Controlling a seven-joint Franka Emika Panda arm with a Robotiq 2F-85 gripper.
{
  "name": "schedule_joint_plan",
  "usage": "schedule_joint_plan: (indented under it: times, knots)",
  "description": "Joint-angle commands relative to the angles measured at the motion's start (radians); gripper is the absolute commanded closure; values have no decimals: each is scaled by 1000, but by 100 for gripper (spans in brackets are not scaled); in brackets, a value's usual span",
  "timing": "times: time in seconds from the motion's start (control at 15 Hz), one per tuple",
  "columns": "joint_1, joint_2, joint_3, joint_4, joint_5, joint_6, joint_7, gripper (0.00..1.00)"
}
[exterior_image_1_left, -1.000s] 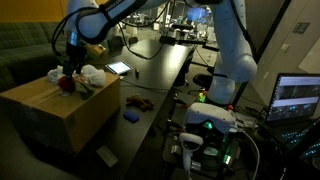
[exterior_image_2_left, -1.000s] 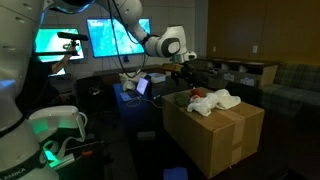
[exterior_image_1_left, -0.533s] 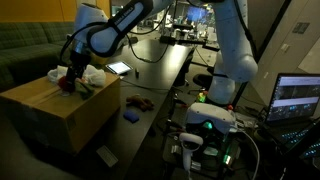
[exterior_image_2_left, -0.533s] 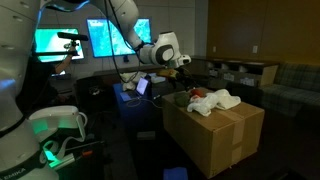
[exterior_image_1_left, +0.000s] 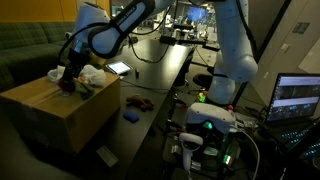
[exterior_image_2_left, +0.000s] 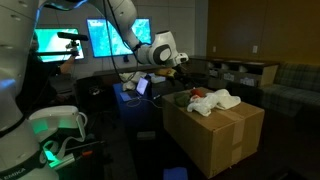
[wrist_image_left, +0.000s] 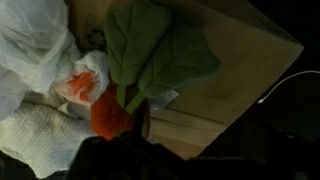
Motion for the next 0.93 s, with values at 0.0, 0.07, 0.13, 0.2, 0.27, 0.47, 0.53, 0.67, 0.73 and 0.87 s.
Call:
schedule_joint_plan:
  times: [0.0,0.07,0.13,0.2,0.27,0.47,0.53,0.67,0.73,0.87]
  knots:
    - [-16,-18,35,-19,18,64,-12,0]
    - [-17,-10,42,-14,22,72,-16,0]
    - [-15,-2,44,-7,22,81,-12,0]
    - [-17,1,49,-3,23,84,-17,0]
    - [-18,11,54,5,24,87,-21,0]
    - [-14,30,46,21,11,102,-22,0]
    - [-14,36,41,27,6,102,-24,0]
    - [-23,50,42,41,5,100,-37,0]
    - [-25,58,40,46,5,102,-41,0]
    - [-30,77,38,61,3,105,-48,0]
